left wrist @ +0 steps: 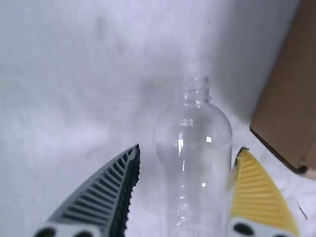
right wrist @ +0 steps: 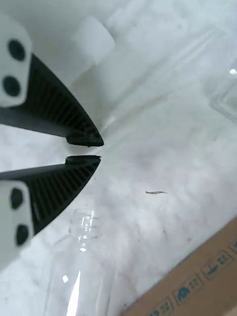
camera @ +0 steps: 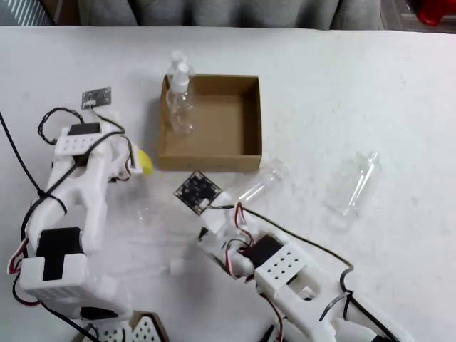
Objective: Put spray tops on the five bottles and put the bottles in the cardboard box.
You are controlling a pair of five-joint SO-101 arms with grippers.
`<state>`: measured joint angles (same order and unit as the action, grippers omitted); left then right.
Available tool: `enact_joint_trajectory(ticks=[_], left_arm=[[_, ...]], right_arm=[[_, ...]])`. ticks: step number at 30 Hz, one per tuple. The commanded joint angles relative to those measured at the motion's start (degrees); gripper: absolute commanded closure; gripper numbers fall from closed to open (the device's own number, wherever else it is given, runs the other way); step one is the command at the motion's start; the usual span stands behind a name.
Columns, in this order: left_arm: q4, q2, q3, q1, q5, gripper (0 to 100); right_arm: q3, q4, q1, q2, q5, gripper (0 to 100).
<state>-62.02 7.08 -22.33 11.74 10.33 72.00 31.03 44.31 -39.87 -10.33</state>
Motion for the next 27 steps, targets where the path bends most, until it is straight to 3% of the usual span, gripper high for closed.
enact_joint_trajectory(ticks=[1, 16, 19, 25, 27], left_arm=[[1.41, -3.47, 0.18, -1.1, -0.18, 71], [-0.97, 2.68, 5.01, -1.71, 2.2, 72], [-0.18, 2.68, 4.92, -1.89, 2.2, 77], [2.02, 2.77, 4.57, -1.89, 1.76, 98], [1.93, 2.77, 4.48, -1.89, 1.76, 97]], right_arm=[[-0.44, 0.4, -0.48, -1.63, -0.7, 98.2], [-0.44, 0.4, -0.48, -1.63, -0.7, 98.2], [-0.44, 0.4, -0.48, -1.63, -0.7, 98.2], [-0.44, 0.4, -0.48, -1.63, -0.7, 98.2], [-0.44, 0.4, -0.48, -1.63, -0.7, 98.2]])
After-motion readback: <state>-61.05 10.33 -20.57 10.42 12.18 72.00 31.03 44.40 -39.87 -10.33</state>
